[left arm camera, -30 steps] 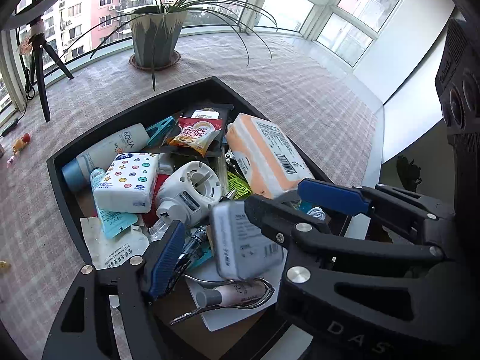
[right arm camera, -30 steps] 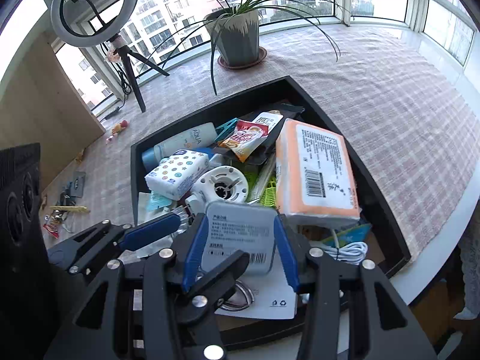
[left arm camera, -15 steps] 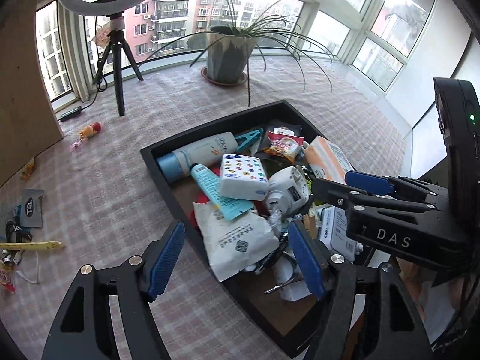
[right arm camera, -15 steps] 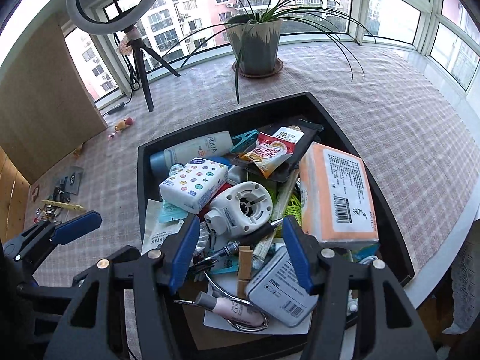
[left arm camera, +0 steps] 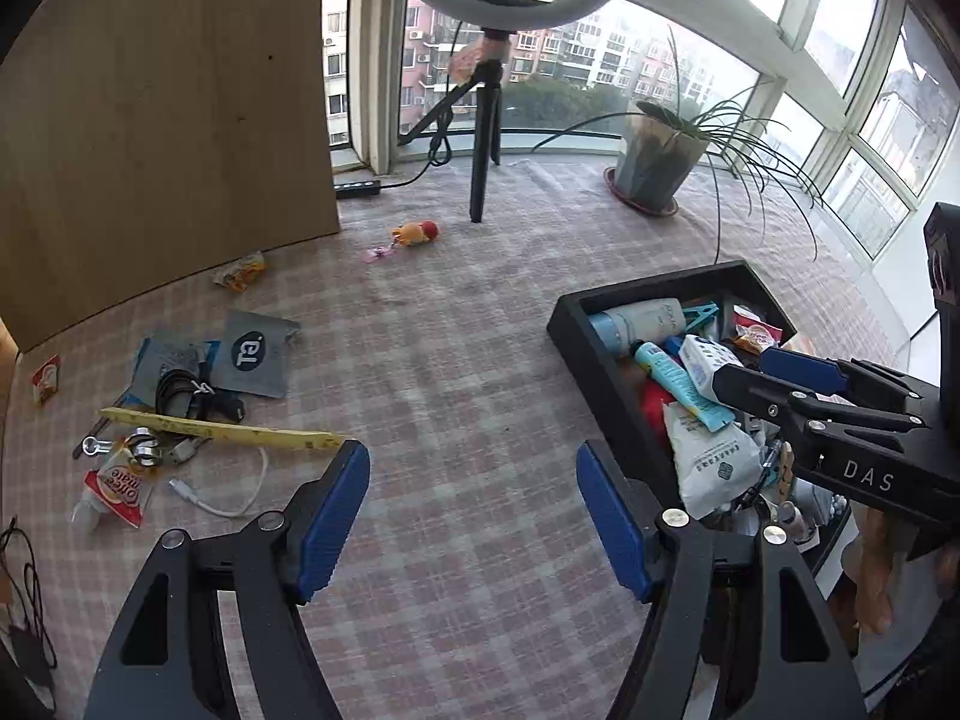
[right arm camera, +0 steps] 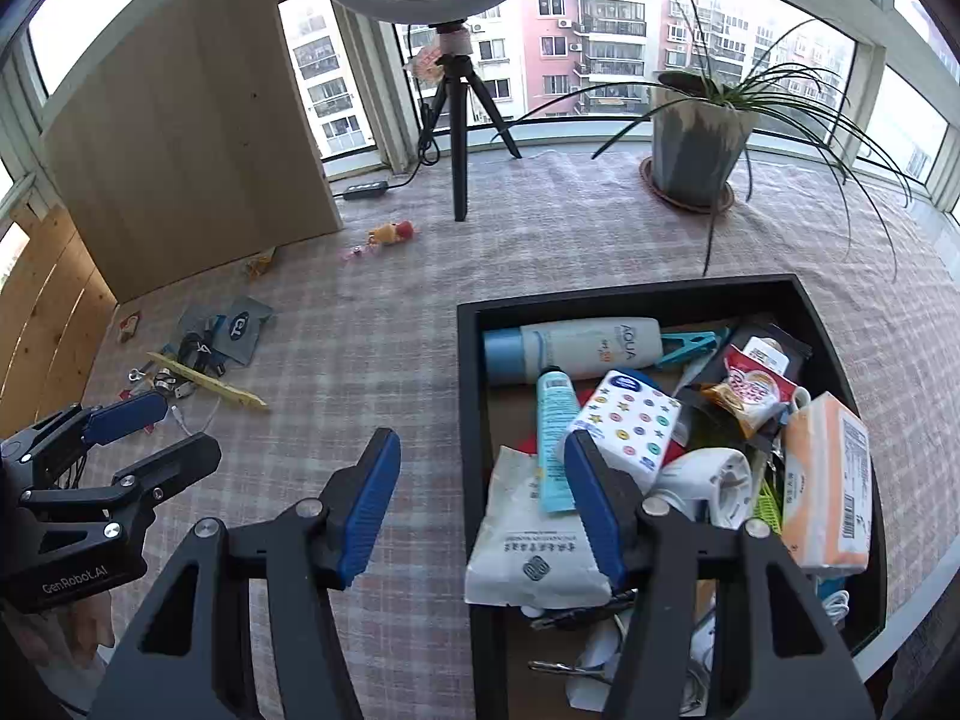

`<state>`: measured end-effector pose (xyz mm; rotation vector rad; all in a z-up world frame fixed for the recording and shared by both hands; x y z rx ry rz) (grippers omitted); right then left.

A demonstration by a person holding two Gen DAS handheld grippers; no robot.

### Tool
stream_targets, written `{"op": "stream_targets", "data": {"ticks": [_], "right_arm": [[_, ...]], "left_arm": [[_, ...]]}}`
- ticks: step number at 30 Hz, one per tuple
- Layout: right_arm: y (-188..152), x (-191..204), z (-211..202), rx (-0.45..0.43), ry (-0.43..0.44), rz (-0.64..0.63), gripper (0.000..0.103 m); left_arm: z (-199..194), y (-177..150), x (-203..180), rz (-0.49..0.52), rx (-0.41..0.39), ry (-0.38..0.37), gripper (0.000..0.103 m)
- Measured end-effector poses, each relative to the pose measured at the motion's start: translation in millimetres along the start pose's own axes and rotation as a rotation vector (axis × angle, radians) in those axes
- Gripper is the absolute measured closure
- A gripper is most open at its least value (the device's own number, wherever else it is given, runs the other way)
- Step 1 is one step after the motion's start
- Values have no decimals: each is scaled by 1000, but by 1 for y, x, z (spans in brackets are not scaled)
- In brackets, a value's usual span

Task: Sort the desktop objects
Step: 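Return both grippers to the pile on the table, then grasp the clear plastic bag with the left gripper while the right grasps the yellow strip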

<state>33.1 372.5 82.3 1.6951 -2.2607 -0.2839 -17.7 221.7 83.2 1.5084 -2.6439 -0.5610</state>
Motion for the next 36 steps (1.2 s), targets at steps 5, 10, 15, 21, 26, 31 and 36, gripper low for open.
{"op": "stream_targets", "data": {"ticks": [5, 10, 15, 21, 26, 31, 36], "right_arm": [[13, 43, 12, 5, 20, -81, 47], [26, 82, 25, 22, 52, -149, 47], [40, 118, 43, 38, 98, -188, 47], [49, 161, 77, 89, 159, -249, 49], [53, 206, 111, 154, 179, -357, 61], [53, 254, 138, 208, 190, -478, 65], [55, 286, 160, 239, 166, -563, 65]], "left_arm": [[-3, -3, 39, -61, -4, 29, 34], [-3, -5, 78, -117, -11, 50, 34], [-1, -12, 141, -222, -29, 107, 34], [5, -40, 240, -420, -12, 151, 36], [16, -64, 307, -530, 15, 206, 46], [34, -76, 337, -557, 49, 190, 59], [43, -77, 340, -495, 62, 178, 59]]}}
Point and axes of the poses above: each gripper's, at about its wrist camera, not at the fingertips, and z roughly the way its jaws point, x to its left, y to its top, the point moved 8 cm from there along z, roughly the way its jaws point, and after that the axes turned 13 degrees about x, right-handed, at the moved point
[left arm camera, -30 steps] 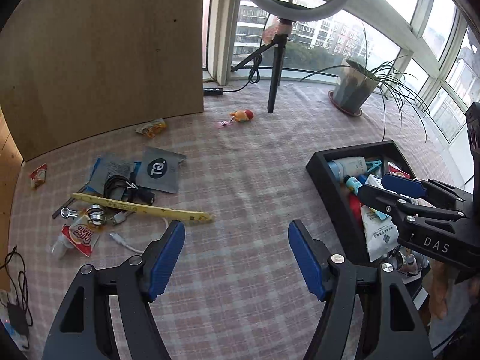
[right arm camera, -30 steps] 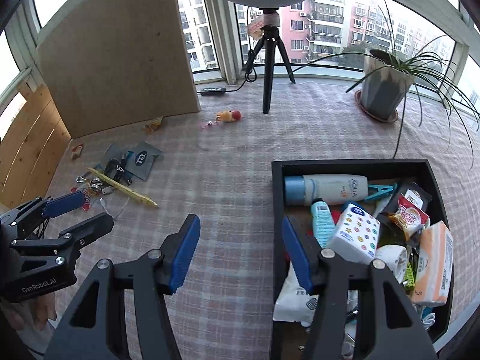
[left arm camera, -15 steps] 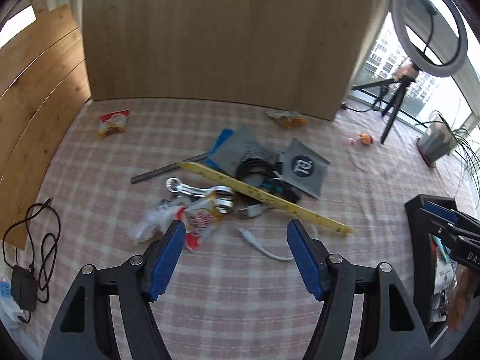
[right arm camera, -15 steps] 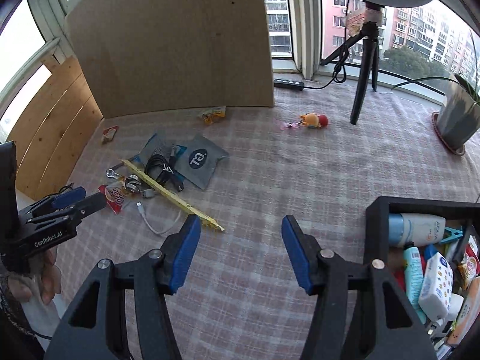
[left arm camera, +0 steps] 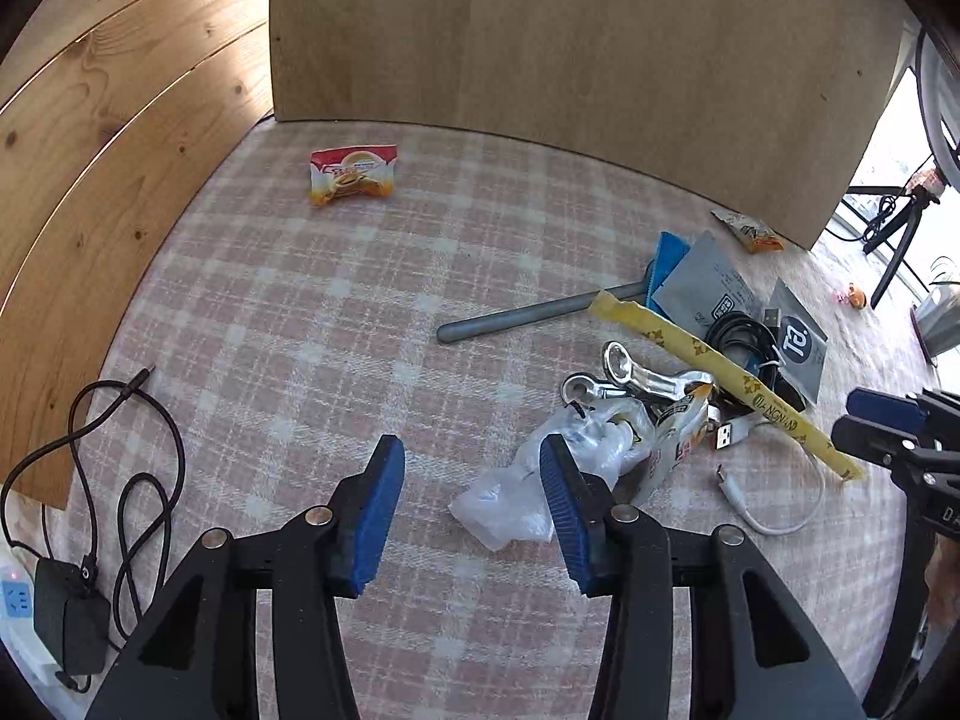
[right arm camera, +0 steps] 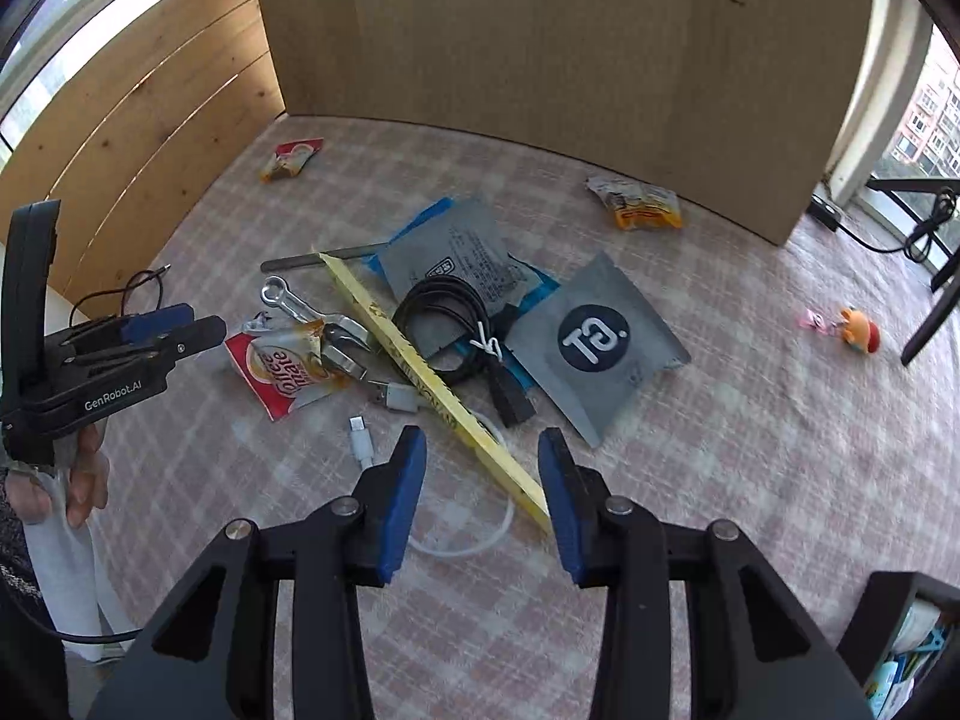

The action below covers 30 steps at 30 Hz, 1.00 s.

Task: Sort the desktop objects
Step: 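Grasp the clear plastic bag with the left gripper while the right grasps the yellow strip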

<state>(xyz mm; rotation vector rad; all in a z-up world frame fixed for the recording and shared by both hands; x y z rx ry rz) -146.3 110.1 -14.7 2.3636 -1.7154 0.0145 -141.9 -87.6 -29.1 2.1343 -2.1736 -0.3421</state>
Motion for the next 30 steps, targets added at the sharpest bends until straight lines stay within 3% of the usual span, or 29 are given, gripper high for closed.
{"op": "stream_targets", "data": {"ticks": [4, 8, 12, 20, 22, 24, 30], "right_arm": [[7, 5, 12, 26, -25, -33, 64], [10, 8, 15, 32, 6, -38, 64], [14, 12, 21, 45, -15, -56, 64], [15, 16, 33, 77, -14, -77, 65], [14, 15, 37, 89, -8, -74, 77], [14, 14, 38, 96, 6, -64, 81], [16, 16, 45, 107, 6, -71, 80]], "left_arm": [[-1, 1, -4, 39, -5, -2, 59], [-16, -3, -13, 68, -30, -52, 59], [-12, -2, -18, 126, -23, 24, 57], [5, -12, -43, 204, 22, -7, 57], [9, -12, -47, 207, 29, -5, 57], [13, -11, -50, 198, 38, -19, 57], [24, -7, -57, 224, 59, -12, 57]]}}
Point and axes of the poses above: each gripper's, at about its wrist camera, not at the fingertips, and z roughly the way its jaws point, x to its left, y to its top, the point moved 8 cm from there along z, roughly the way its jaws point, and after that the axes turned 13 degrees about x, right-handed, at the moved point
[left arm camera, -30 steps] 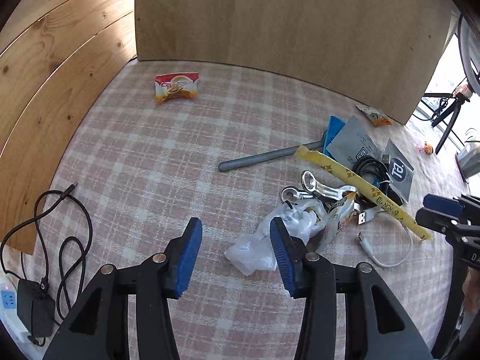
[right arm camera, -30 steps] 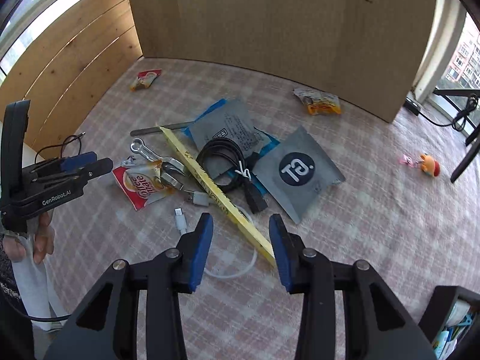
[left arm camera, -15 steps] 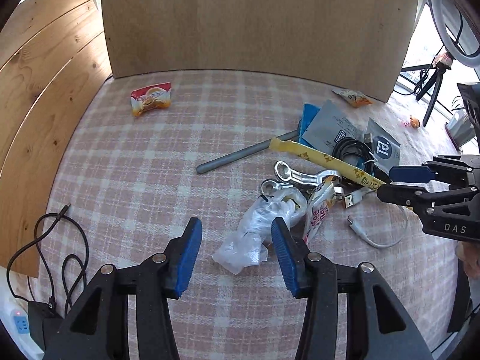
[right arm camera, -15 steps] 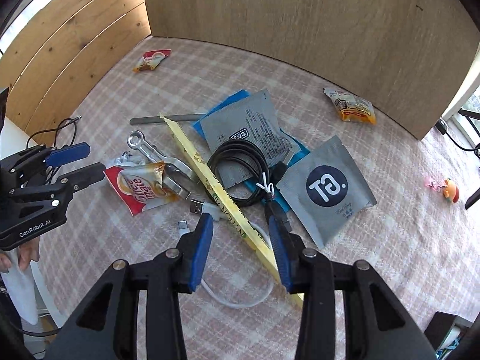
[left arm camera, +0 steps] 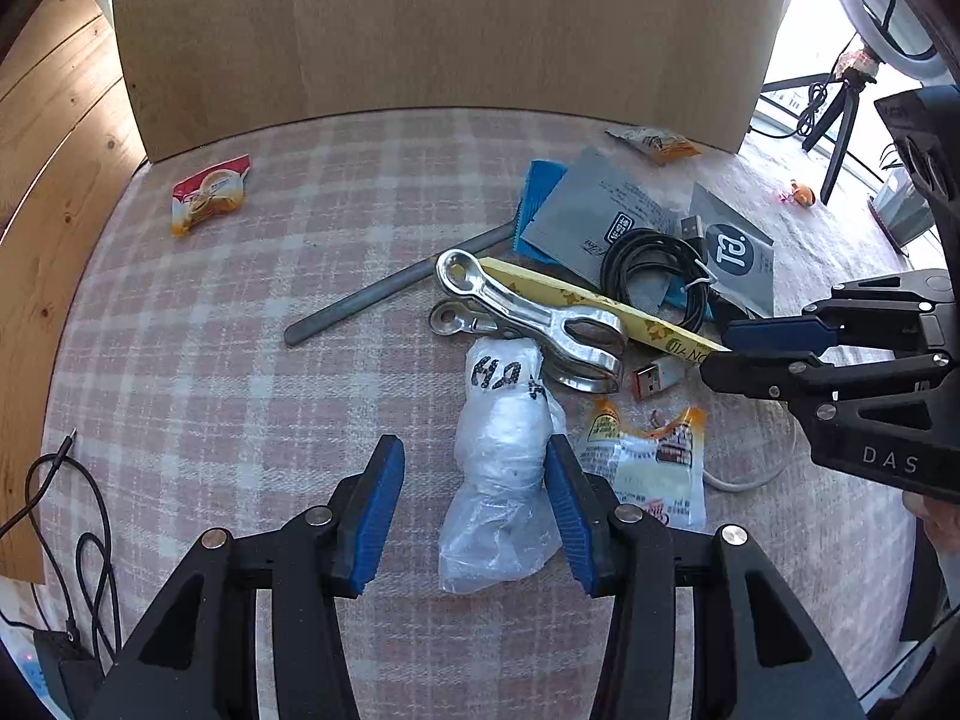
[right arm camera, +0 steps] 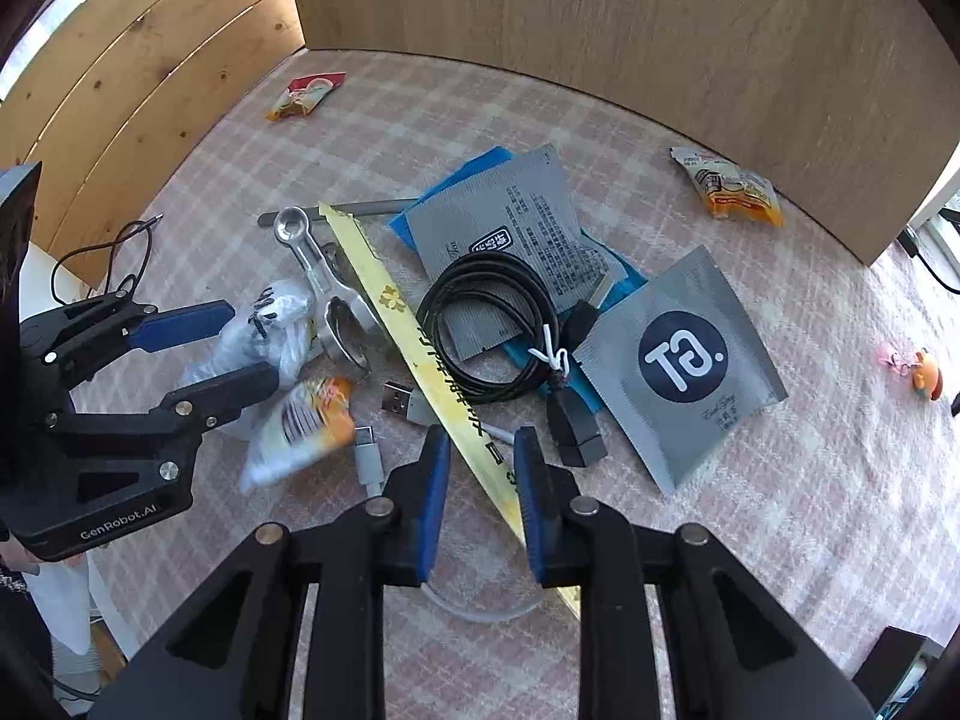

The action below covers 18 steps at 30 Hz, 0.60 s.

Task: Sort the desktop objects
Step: 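Grasp the clear plastic bag with the left gripper while the right grasps the yellow strip, then carry the plastic bag and yellow strip to the black tray with both grippers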

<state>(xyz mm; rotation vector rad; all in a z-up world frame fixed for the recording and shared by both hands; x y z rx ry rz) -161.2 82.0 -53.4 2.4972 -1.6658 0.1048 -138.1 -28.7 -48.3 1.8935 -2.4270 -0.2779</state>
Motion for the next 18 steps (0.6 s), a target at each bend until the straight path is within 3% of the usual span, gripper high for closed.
{"op": "stream_targets", "data": {"ticks": [7, 8, 14, 18], "right_arm": [[4, 2, 4, 5, 3, -5, 80], [4, 2, 4, 4, 9, 1, 81], [-3, -2, -4, 7, 105, 47, 92], [-7, -4, -11, -5, 157, 78, 92]], "left_arm": [[12, 9, 0, -29, 8, -42, 58], [15, 9, 2, -43, 12, -36, 67], [15, 4, 7, -61, -21, -49, 69], [6, -2, 16, -84, -43, -49, 71]]}}
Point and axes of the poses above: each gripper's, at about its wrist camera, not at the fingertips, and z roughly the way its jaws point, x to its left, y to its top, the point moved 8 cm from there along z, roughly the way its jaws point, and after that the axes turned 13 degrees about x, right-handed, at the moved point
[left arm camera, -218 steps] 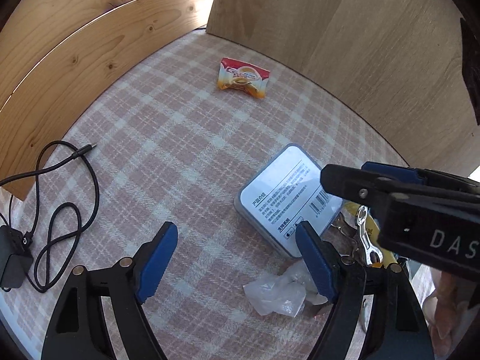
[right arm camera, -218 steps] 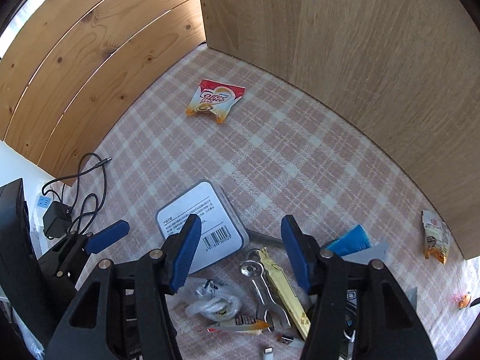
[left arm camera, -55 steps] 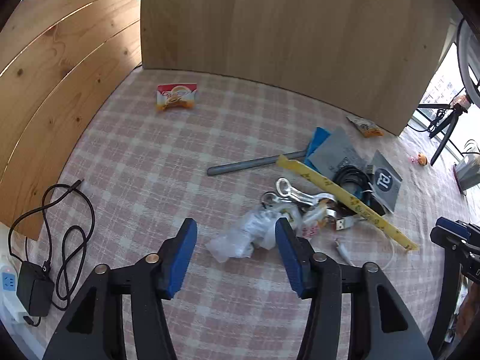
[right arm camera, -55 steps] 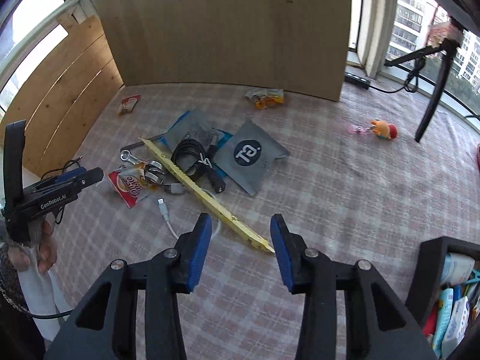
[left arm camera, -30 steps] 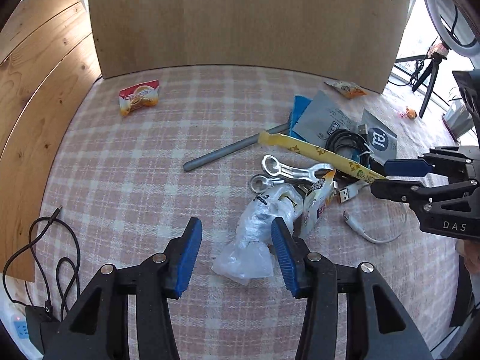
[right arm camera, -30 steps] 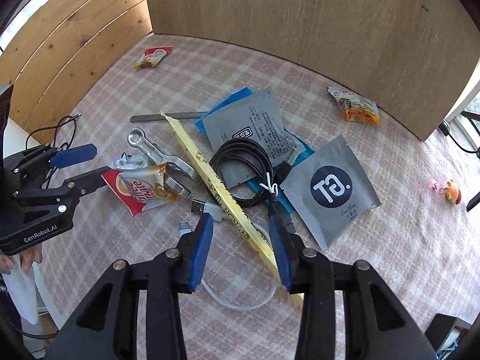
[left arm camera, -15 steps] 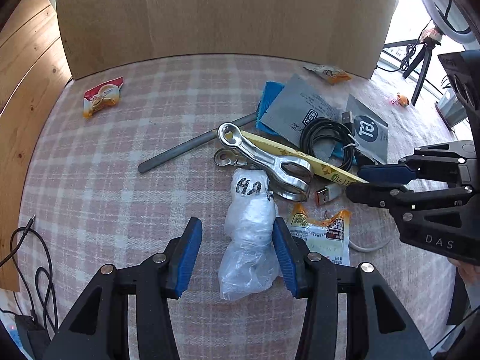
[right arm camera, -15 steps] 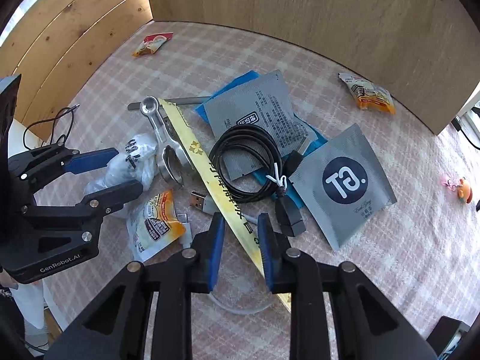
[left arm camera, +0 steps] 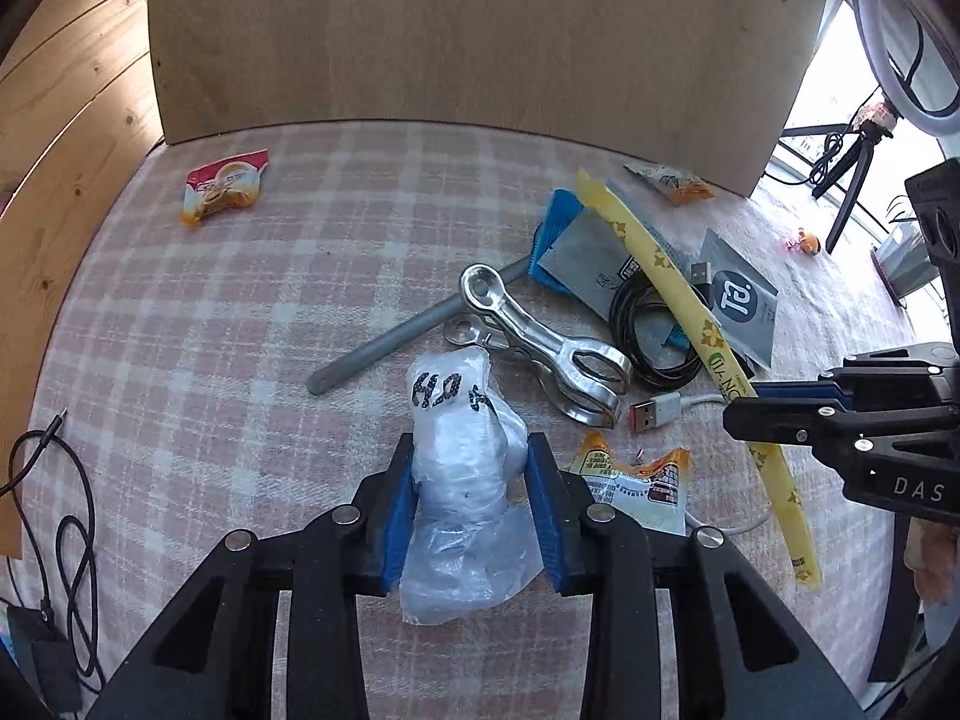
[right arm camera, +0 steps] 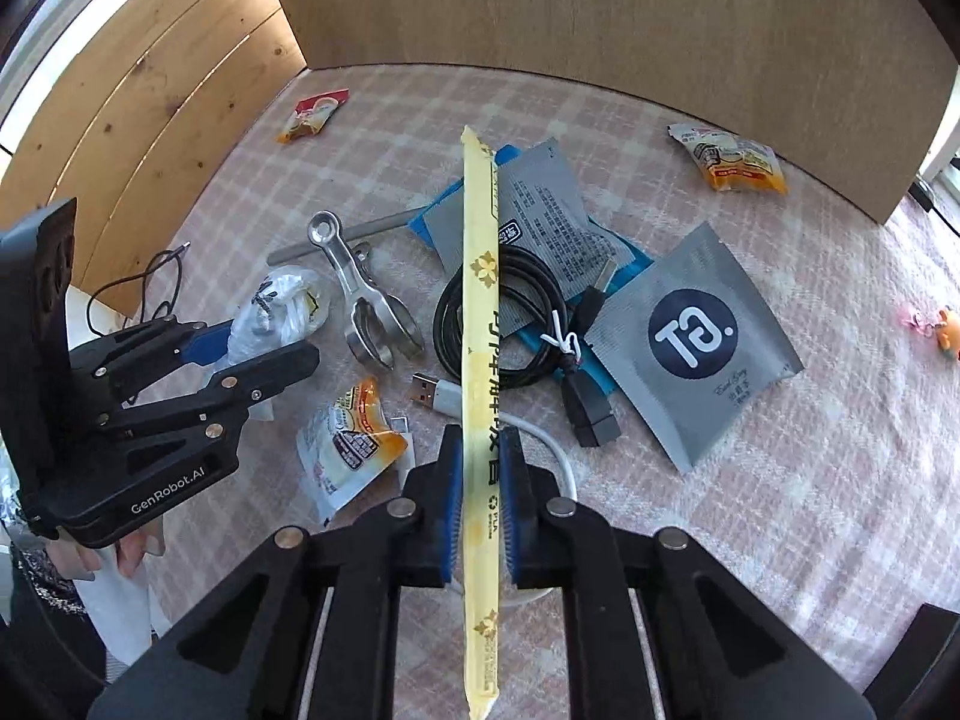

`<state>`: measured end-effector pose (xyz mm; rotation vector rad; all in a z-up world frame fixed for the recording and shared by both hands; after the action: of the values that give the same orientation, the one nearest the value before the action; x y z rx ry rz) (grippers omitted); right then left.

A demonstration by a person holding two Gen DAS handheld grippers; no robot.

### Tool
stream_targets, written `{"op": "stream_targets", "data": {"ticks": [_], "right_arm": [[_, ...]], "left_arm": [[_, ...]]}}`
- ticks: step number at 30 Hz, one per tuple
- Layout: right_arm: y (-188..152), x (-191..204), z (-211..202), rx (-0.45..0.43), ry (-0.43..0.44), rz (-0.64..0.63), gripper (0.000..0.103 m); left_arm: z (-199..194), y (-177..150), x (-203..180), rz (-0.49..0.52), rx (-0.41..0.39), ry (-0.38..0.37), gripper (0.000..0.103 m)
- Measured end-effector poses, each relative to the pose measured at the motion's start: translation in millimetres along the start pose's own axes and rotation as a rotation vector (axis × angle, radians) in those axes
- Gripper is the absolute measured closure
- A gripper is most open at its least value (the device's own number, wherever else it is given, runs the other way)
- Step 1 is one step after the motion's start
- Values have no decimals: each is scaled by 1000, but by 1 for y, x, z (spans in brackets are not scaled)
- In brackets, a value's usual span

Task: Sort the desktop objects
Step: 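Carry the plastic bag and yellow strip to the black tray with both grippers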

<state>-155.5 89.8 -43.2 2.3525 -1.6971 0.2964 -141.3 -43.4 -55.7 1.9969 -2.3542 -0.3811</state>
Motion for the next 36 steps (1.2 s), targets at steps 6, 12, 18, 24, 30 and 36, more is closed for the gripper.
{"op": "stream_targets", "data": {"ticks": [6, 12, 18, 24, 30, 36], "right_arm": [[-25, -10, -26, -40, 23, 34, 92], [-58, -23, -68, -131, 30, 98, 92], [-116, -61, -113, -216, -7, 230, 92], [-185, -111, -151, -300, -66, 395, 92], [-264, -172, -175, -334, -141, 575, 92], [-330, -220, -196, -358, -203, 718, 92]], "left_arm": [[-23, -1, -1, -16, -32, -16, 71], [-49, -3, -35, 43, -69, -39, 71], [-64, -9, -109, 180, -72, -98, 71], [-62, -20, -211, 346, -31, -167, 71], [-63, -59, -322, 531, 15, -243, 71], [-68, -107, -417, 692, 75, -326, 71]]}}
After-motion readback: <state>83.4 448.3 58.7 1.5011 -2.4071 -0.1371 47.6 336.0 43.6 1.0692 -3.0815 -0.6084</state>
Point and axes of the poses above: each gripper's, at about its wrist camera, not at the fingertips, and z roughly the way its jaws point, x to its left, y to its top, the point moved 8 cm from there along z, roughly the way its jaws point, and after that the axes turned 13 degrees about x, right-handed, at the moved point
